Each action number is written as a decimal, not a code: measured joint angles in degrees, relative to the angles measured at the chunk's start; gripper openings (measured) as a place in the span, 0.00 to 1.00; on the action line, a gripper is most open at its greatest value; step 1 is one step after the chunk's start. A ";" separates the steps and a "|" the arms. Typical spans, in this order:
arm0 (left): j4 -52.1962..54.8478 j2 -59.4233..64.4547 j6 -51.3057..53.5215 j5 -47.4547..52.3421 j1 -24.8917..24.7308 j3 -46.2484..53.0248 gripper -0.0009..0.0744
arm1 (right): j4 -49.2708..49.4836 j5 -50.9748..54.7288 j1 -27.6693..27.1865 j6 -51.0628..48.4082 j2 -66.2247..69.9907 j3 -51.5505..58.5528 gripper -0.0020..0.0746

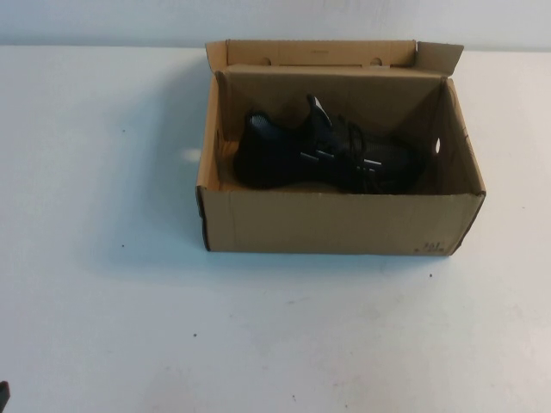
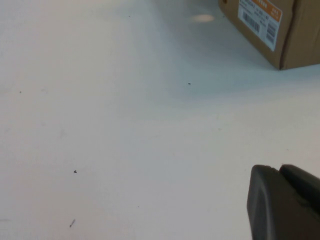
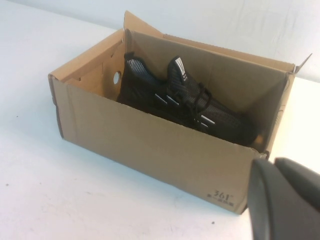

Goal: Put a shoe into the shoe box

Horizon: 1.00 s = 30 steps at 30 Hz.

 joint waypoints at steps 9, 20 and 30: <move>0.00 0.00 0.15 0.04 0.00 0.00 0.01 | 0.00 0.11 0.00 0.00 0.00 0.00 0.01; 0.00 0.00 0.24 0.04 0.00 0.00 0.01 | 0.00 0.11 0.00 0.00 0.00 0.00 0.01; 0.00 0.00 0.24 0.04 0.06 0.00 0.01 | 0.11 -2.06 -2.36 0.00 -7.51 3.12 0.01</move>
